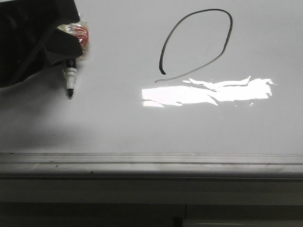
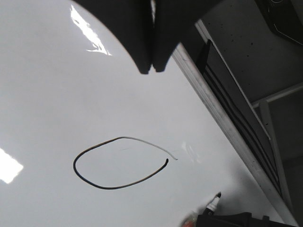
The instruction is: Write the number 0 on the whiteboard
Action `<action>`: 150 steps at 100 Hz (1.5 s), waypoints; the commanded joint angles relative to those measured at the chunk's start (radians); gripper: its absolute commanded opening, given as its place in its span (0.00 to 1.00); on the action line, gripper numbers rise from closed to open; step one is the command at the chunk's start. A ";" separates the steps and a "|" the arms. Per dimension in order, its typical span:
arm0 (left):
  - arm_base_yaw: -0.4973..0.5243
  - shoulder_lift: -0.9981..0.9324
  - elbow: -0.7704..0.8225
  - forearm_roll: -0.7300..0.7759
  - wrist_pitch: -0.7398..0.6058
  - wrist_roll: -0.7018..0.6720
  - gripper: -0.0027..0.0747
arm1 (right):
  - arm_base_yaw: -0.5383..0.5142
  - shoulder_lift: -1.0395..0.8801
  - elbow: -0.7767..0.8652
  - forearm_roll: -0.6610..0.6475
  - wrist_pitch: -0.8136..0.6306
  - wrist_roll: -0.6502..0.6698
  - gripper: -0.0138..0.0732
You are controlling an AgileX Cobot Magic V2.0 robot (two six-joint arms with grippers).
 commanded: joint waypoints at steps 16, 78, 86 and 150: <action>-0.005 0.015 -0.014 -0.055 0.042 -0.014 0.01 | 0.002 0.007 -0.025 -0.022 -0.074 0.002 0.08; -0.005 0.015 -0.014 0.013 0.080 -0.014 0.04 | 0.002 0.007 -0.025 -0.023 -0.068 0.002 0.08; -0.005 0.015 -0.014 0.013 0.075 -0.014 0.14 | 0.002 0.007 -0.025 -0.023 -0.068 0.002 0.08; -0.003 0.015 -0.014 0.013 -0.006 -0.005 0.56 | 0.002 0.007 -0.025 -0.023 -0.058 0.002 0.08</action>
